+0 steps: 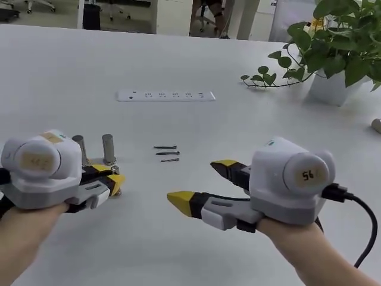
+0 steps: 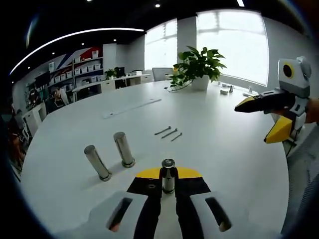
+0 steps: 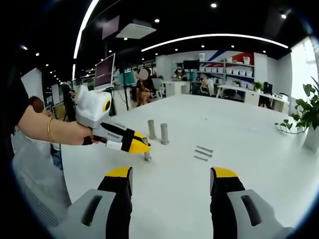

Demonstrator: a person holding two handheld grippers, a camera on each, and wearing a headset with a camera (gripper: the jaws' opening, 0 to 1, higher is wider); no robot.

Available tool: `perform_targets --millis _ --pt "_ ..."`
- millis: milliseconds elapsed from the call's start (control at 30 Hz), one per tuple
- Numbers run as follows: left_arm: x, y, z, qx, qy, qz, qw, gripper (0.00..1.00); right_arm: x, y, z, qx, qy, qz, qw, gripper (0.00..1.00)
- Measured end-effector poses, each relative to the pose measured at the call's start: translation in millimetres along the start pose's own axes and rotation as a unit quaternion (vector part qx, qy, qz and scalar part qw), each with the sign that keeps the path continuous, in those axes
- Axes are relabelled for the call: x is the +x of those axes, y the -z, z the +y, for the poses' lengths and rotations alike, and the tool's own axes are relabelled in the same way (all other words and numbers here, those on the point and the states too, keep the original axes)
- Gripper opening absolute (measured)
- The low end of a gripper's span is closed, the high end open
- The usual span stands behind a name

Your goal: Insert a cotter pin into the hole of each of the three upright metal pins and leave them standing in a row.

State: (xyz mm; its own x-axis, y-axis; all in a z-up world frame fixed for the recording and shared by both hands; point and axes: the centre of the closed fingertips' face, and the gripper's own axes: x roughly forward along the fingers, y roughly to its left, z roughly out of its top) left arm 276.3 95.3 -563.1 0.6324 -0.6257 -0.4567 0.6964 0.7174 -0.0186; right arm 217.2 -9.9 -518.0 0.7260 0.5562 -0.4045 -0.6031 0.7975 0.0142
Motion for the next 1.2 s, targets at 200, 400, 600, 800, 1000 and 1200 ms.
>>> perform_targets --millis 200,400,600,800,1000,1200 --pt "0.4 3.5 -3.3 0.011 0.003 0.008 0.9999 0.06 -0.4 1.2 0.3 -0.001 -0.002 0.002 1.0000 0.59" --pt "-0.7 6.7 -3.5 0.009 0.001 0.006 0.9999 0.06 -0.4 1.8 -0.4 -0.001 -0.002 0.004 1.0000 0.59" --pt "-1.7 7.0 -3.8 0.009 0.008 0.005 0.9999 0.06 0.9 2.7 1.1 -0.002 -0.006 0.006 1.0000 0.59" --pt "-0.9 7.3 -1.7 0.010 0.007 0.006 0.9999 0.08 1.6 5.1 4.9 -0.008 -0.013 0.012 0.9998 0.60" --pt "-0.4 8.7 -1.9 0.010 0.004 0.009 0.9999 0.11 0.3 7.0 4.3 -0.009 -0.014 0.016 0.9997 0.61" --pt "-2.9 6.3 -2.5 0.006 -0.001 0.007 1.0000 0.19 0.8 2.0 -1.6 -0.009 -0.017 0.014 0.9997 0.60"
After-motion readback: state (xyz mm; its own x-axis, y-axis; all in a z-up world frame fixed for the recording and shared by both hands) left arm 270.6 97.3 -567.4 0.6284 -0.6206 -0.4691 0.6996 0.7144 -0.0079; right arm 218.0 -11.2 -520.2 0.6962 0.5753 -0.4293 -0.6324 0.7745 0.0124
